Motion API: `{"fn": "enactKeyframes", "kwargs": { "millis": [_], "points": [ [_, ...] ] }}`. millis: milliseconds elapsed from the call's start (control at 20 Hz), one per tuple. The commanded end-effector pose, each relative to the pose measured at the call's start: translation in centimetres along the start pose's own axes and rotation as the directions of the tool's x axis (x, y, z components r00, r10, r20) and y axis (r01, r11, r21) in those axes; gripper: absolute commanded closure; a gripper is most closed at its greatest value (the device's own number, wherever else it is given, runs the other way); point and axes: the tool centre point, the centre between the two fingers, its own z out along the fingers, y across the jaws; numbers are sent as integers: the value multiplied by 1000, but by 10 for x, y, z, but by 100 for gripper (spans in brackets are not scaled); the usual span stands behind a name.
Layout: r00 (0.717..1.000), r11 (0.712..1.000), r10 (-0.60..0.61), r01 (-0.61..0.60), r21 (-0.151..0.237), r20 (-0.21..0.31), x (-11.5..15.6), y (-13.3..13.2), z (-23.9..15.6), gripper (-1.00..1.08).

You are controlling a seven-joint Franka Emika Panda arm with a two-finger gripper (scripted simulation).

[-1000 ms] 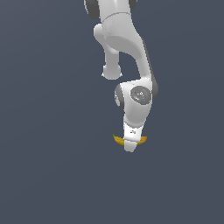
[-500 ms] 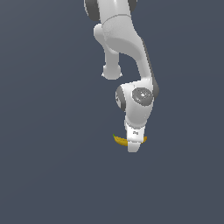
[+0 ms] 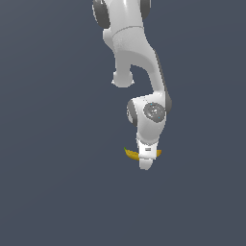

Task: Pick up the object and move it to a goal position.

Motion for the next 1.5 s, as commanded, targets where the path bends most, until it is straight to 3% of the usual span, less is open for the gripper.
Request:
{"fn": "enactKeyframes", "kwargs": {
  "millis": [0,300,350,1000,1450],
  "points": [
    [1000,1000,-2,2,1,0,0,-1,13,-92],
    [1000,1000,-2,2,1,0,0,1,23,-92],
    [1000,1000,-2,2,1,0,0,1,23,108],
    [1000,1000,-2,2,-1,0,-2,0,22,108],
    [1000,1000,-2,2,-1,0,-26,-15,20,108]
  ]
}}
